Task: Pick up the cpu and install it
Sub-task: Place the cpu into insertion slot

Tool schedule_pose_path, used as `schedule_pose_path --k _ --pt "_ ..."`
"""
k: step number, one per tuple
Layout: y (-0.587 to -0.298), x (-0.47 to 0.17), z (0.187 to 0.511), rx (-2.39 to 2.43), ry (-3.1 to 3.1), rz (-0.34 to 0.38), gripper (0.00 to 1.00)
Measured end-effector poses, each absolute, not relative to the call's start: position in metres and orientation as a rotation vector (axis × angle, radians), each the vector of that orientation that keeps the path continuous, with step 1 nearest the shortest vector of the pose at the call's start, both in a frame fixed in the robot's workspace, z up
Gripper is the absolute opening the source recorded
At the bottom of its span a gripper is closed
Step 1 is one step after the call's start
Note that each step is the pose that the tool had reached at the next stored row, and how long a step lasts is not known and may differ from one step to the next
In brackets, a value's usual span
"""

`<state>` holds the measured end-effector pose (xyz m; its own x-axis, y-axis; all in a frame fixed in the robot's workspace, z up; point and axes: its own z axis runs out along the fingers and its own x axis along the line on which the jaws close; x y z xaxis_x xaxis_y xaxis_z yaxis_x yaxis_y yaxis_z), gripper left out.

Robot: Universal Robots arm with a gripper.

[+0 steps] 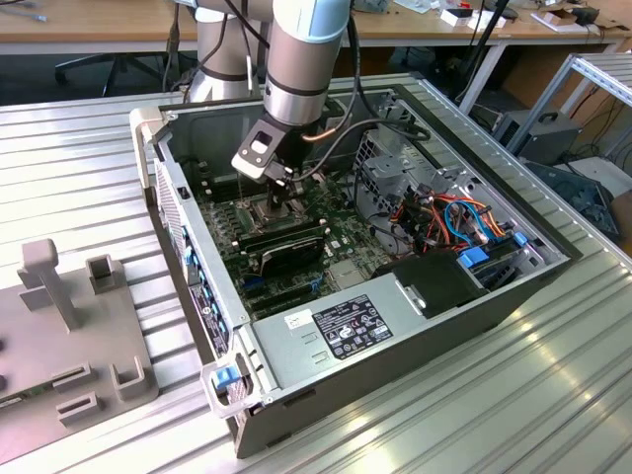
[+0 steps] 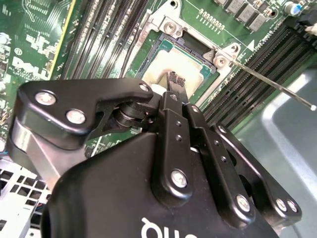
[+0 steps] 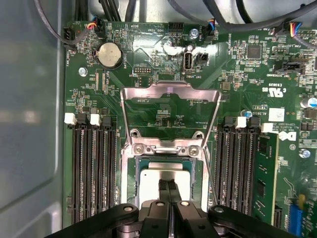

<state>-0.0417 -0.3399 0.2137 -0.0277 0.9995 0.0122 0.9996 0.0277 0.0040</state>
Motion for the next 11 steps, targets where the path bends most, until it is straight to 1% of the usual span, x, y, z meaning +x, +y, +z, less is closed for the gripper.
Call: schedule_pose_path --k 11 --pt "-0.34 -0.042 0.233 -2.187 -2.249 -0.017 0.11"
